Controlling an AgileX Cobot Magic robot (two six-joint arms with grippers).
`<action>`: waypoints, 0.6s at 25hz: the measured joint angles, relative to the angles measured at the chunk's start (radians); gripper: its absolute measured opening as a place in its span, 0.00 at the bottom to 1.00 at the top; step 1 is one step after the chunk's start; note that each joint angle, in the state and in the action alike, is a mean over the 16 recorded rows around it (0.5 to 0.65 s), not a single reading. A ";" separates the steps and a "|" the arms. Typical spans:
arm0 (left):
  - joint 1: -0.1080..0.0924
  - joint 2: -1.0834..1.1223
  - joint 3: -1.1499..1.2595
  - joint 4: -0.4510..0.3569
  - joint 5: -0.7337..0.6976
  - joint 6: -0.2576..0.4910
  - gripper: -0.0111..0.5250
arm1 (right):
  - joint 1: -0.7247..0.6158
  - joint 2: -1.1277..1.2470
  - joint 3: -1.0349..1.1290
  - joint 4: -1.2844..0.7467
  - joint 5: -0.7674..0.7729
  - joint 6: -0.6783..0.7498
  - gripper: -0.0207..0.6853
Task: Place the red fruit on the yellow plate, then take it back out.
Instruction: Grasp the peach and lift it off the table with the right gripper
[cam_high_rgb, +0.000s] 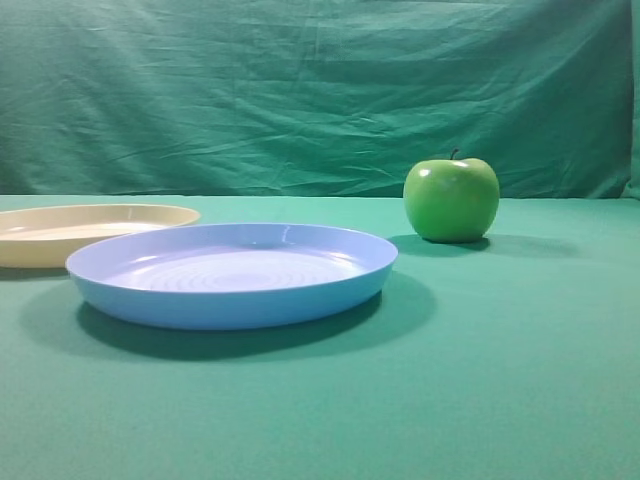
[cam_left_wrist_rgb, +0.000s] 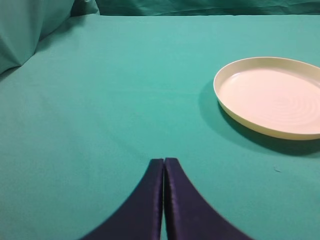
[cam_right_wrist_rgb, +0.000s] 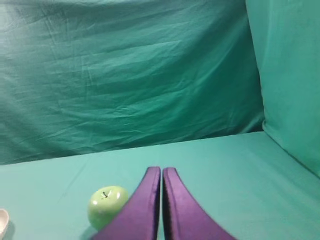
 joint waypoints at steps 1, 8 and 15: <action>0.000 0.000 0.000 0.000 0.000 0.000 0.02 | 0.000 0.036 -0.029 0.005 0.043 -0.019 0.03; 0.000 0.000 0.000 0.000 0.000 0.000 0.02 | 0.000 0.276 -0.154 0.032 0.263 -0.170 0.03; 0.000 0.000 0.000 0.000 0.000 0.000 0.02 | 0.000 0.481 -0.179 0.041 0.300 -0.320 0.11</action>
